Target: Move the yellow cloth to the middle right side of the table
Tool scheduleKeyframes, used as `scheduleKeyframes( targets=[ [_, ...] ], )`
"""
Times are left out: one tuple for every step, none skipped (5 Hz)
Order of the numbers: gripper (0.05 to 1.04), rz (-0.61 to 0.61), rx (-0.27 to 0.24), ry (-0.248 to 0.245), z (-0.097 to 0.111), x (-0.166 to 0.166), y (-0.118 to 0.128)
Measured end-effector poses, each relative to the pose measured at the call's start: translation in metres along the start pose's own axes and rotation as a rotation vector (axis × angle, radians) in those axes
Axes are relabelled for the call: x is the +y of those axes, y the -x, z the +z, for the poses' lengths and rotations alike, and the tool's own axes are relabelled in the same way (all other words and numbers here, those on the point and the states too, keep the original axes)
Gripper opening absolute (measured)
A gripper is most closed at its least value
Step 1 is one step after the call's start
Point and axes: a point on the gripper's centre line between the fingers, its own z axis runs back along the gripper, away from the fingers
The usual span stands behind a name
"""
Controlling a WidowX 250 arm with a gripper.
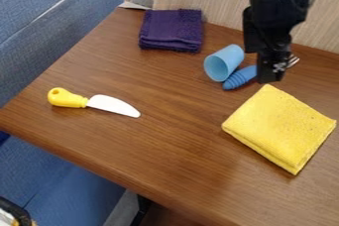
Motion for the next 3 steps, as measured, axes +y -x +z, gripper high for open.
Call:
scheduleKeyframes(
  targets=[
    [0.998,-0.006,-0.004,-0.001,0.0000,0.0005,-0.0003],
    [0.998,-0.006,-0.004,-0.001,0.0000,0.0005,-0.0003],
    [0.998,-0.006,-0.003,0.000,0.0000,0.0003,-0.0001]
  ],
)
